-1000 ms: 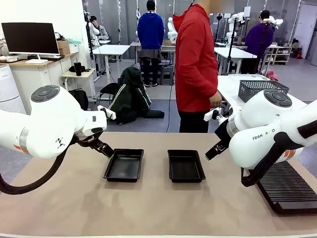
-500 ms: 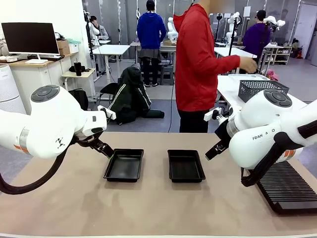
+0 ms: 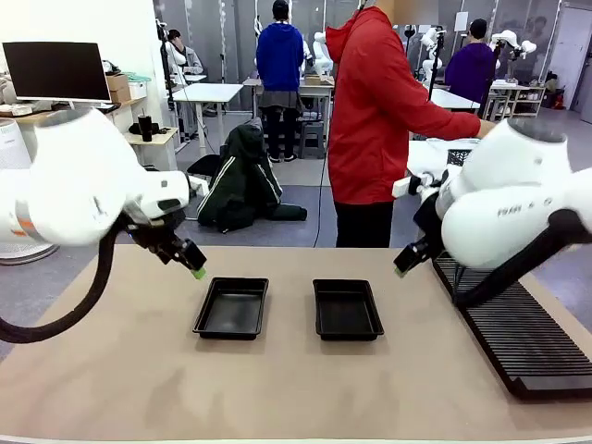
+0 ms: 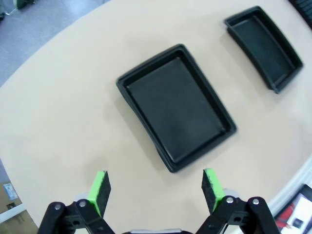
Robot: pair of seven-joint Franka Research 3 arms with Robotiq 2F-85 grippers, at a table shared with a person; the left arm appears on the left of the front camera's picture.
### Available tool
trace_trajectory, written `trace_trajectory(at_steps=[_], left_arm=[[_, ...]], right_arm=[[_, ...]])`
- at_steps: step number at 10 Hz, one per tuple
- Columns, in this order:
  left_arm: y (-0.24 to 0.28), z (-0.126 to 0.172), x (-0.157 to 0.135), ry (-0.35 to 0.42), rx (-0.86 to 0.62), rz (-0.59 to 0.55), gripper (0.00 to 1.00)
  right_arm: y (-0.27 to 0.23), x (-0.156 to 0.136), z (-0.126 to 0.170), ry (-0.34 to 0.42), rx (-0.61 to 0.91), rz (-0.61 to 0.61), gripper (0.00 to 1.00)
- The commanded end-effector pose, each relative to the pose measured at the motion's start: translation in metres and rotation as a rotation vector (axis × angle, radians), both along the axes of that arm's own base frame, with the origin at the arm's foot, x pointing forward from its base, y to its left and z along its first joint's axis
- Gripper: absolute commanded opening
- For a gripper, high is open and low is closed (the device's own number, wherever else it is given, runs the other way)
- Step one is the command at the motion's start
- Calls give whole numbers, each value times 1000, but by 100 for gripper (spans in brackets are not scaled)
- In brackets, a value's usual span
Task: Inspect and transfer BCBs to ESD trays.
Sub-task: Pick up the Blank PCB from the PCB Rack and place it in the left ESD tray.
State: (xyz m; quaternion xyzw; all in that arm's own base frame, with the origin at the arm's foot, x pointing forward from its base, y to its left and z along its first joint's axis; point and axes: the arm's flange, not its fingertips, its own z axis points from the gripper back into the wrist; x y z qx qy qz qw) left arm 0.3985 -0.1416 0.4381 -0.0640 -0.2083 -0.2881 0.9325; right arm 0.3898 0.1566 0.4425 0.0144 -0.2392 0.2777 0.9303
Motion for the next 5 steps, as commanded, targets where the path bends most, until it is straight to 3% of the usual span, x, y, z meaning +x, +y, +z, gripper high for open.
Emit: trace_trajectory(at_steps=[1,3,5], left_arm=[[19,49,-3,79,-45,-9,100],[38,100,-12,115,-80,60,100],[55,132,-25,147,-122,114,100]], right_arm=[[-6,-3,49,63,21,-34,100],[-28,-8,114,129,108,-79,100],[-60,-18,165,188,211,-121,100]])
